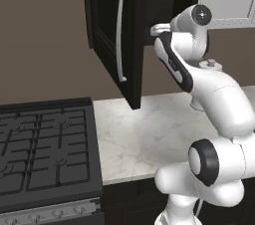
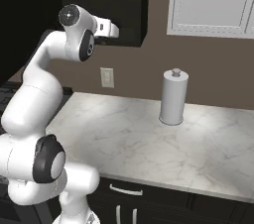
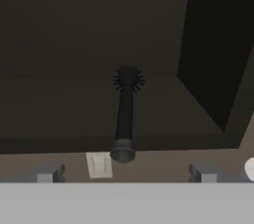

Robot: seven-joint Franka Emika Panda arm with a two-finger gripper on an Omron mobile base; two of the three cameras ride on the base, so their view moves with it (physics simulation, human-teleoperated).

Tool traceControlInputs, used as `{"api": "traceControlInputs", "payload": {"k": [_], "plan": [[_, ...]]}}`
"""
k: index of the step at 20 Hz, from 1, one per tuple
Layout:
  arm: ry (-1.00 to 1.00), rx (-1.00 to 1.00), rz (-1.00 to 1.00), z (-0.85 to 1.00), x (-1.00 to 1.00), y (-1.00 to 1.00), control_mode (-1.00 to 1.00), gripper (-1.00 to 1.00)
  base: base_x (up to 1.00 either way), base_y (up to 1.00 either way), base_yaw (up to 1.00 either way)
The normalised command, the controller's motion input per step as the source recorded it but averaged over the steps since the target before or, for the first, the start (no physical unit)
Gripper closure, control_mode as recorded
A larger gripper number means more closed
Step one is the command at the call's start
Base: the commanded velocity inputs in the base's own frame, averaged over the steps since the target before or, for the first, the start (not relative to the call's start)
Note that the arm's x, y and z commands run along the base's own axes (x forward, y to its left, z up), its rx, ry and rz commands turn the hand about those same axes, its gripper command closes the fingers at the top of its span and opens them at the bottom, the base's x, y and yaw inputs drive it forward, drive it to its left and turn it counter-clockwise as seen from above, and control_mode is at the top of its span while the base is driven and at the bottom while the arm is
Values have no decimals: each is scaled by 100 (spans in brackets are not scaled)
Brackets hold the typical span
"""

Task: Pick up the dish brush and dish brush from the sink, and place them back in the cabinet, and close the cabinet door.

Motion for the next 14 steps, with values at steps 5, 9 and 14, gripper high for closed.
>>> {"api": "traceControlInputs", "payload": {"k": [5, 9, 14], "plan": [[2, 0, 0, 4, -67, 0, -100, -100, 0, 0, 0], [13, 0, 0, 6, -72, 2, -100, -100, 0, 0, 0], [18, 0, 0, 5, -67, 1, -100, -100, 0, 0, 0]]}}
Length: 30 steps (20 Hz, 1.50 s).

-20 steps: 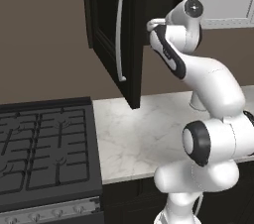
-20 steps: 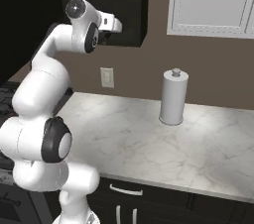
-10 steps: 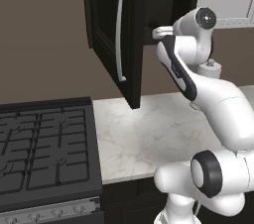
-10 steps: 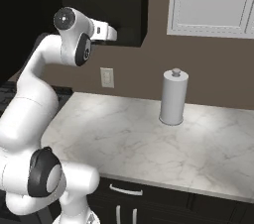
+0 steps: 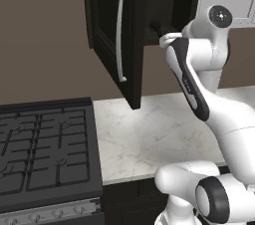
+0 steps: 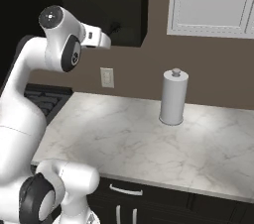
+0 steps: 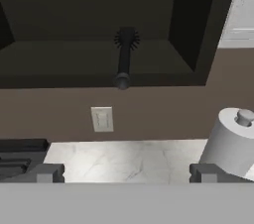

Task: Pick up the dish brush and dish brush from the sink, and place them back in the cabinet, and close the cabinet door.

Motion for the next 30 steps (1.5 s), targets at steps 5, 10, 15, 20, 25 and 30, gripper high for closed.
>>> {"api": "traceControlInputs", "payload": {"k": [5, 10, 15, 20, 25, 30], "plan": [[18, 0, 0, 0, -57, 0, -100, -100, 0, 0, 0], [15, 0, 0, 0, -53, 0, -100, -100, 0, 0, 0], [14, 0, 0, 0, -60, 0, -100, -100, 0, 0, 0], [13, 0, 0, 0, -49, 2, -100, -100, 0, 0, 0], [13, 0, 0, 0, -36, 5, -100, -100, 0, 0, 0], [13, 0, 0, 0, -30, 2, -100, -100, 0, 0, 0]]}}
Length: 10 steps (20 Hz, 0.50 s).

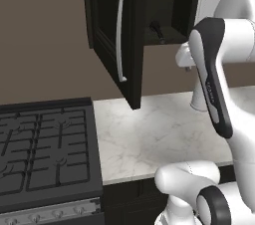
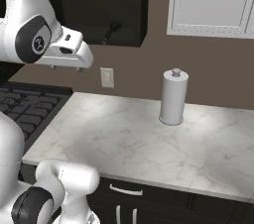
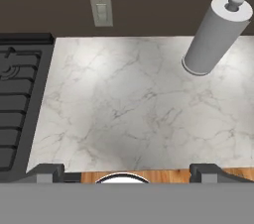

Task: Pick up the dish brush and dish brush from the sink, and place them back in the cabinet, and close the cabinet door.

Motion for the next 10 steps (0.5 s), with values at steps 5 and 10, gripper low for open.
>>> {"api": "traceControlInputs", "payload": {"k": [5, 10], "plan": [[7, 0, 0, 0, -22, 0, -100, -100, 0, 0, 0], [1, 0, 0, 0, -11, 0, -100, -100, 0, 0, 0]]}}
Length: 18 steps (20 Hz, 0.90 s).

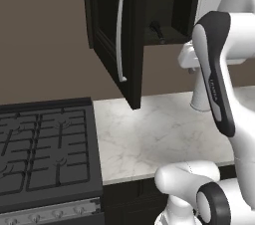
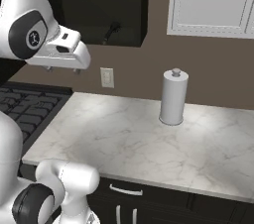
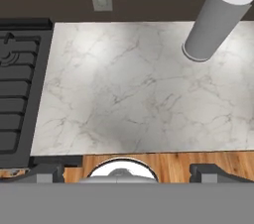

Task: Pick up the dish brush and dish brush from the sink, and place them back in the cabinet, and close the cabinet door.

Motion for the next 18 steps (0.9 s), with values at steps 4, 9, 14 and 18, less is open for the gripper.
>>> {"api": "traceControlInputs", "payload": {"k": [4, 9, 14, 18], "plan": [[0, 0, 0, -5, -4, 0, -100, -100, 0, 0, 0], [0, 0, 0, 0, 0, 0, 100, -100, -7, 0, 0], [0, 0, 0, 0, 0, 0, 100, -100, -41, 0, -5], [0, 0, 0, 0, 0, 0, 100, -100, -78, 0, -18]]}}
